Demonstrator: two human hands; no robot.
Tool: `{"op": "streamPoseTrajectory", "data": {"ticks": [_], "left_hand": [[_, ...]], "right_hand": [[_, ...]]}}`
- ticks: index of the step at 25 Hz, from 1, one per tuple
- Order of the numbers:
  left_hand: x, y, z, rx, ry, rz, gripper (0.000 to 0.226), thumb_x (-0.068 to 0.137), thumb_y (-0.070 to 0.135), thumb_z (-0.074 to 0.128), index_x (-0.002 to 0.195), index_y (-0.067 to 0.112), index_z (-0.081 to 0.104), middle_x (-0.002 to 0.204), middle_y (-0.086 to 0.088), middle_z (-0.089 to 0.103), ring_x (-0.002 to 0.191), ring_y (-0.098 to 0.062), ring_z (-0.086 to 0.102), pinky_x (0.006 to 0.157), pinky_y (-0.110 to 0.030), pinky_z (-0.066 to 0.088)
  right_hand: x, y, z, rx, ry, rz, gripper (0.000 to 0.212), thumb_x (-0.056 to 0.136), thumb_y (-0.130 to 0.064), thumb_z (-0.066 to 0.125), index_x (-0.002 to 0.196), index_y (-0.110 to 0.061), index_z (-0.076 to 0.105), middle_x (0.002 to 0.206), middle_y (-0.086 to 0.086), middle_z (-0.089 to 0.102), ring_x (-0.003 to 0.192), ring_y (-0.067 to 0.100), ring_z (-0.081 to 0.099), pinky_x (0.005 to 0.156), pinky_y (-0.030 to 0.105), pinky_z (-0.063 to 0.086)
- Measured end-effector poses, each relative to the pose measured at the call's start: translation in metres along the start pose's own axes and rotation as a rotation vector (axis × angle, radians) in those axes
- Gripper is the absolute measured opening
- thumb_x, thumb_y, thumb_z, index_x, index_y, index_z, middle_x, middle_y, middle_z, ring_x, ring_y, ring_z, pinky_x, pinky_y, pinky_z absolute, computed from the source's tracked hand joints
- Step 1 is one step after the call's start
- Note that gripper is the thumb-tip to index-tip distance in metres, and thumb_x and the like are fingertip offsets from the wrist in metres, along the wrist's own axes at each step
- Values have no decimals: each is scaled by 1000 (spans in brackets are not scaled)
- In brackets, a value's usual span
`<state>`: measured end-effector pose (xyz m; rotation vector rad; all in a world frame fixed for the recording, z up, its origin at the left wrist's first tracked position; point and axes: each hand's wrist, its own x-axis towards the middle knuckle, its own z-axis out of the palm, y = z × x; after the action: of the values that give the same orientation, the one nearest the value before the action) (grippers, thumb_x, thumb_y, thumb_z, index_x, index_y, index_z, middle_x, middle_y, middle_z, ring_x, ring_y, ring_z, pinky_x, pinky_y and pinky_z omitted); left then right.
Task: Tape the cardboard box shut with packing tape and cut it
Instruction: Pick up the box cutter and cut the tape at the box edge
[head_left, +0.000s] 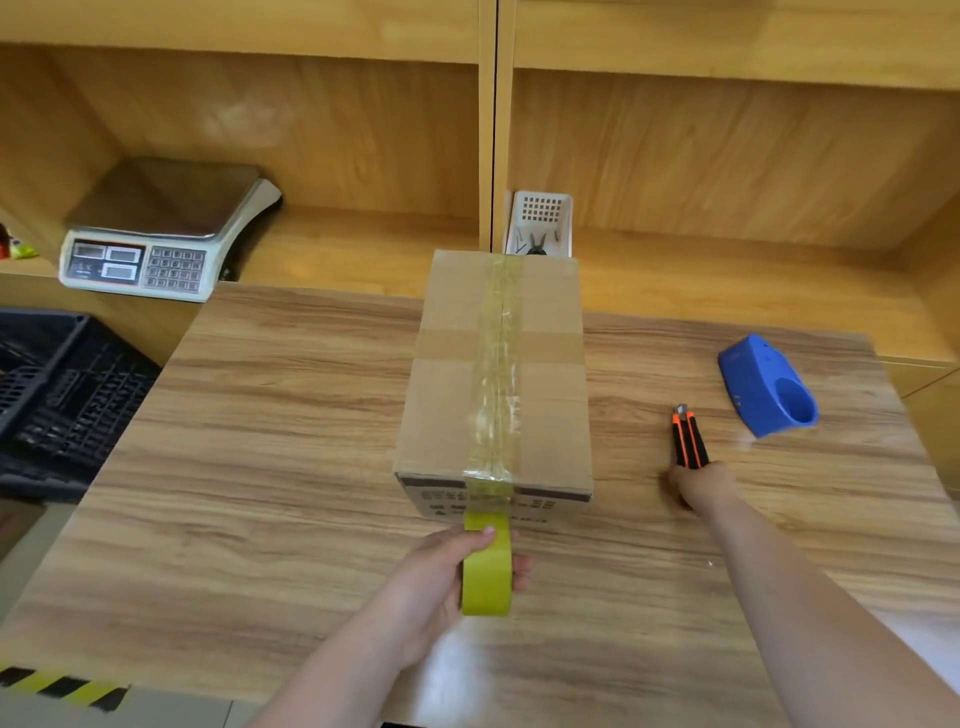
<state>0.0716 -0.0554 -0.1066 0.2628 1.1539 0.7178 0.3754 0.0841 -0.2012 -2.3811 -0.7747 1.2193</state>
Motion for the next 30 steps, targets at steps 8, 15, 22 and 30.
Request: {"op": "streamPoseTrajectory", "data": {"ticks": [8,15,22,30], "left_hand": [[-12,-1,2,63,-3,-72,36,96,19,49,122,-6,57,98,-26,73,70,-29,73,61,-29,56],[-17,0,5,105,20,-82,35,98,21,47,124,-1,53,93,-22,76,70,-26,74,64,-30,56],[-20,-1,4,113,17,-105,30,97,24,48,118,4,56,93,-18,77,70,-24,75,59,-26,55],[-25,-1,4,124,-9,-103,28,98,25,47,116,6,57,82,-13,77,64,-20,73,57,-24,54]], "right_hand": [[-139,1,-60,746,-527,-264,18,97,-10,41,113,-8,48,90,14,61,62,22,55,53,27,47],[-222,3,-72,270,-234,-694,11,94,-13,54,90,-21,61,59,3,58,45,14,42,46,20,38],[-235,15,-35,-268,67,-777,59,50,-70,72,52,-15,49,41,-5,32,45,11,31,43,25,24],[-242,26,-21,503,-468,-557,19,83,-22,65,99,-11,66,78,14,74,68,25,65,61,26,52]]}}
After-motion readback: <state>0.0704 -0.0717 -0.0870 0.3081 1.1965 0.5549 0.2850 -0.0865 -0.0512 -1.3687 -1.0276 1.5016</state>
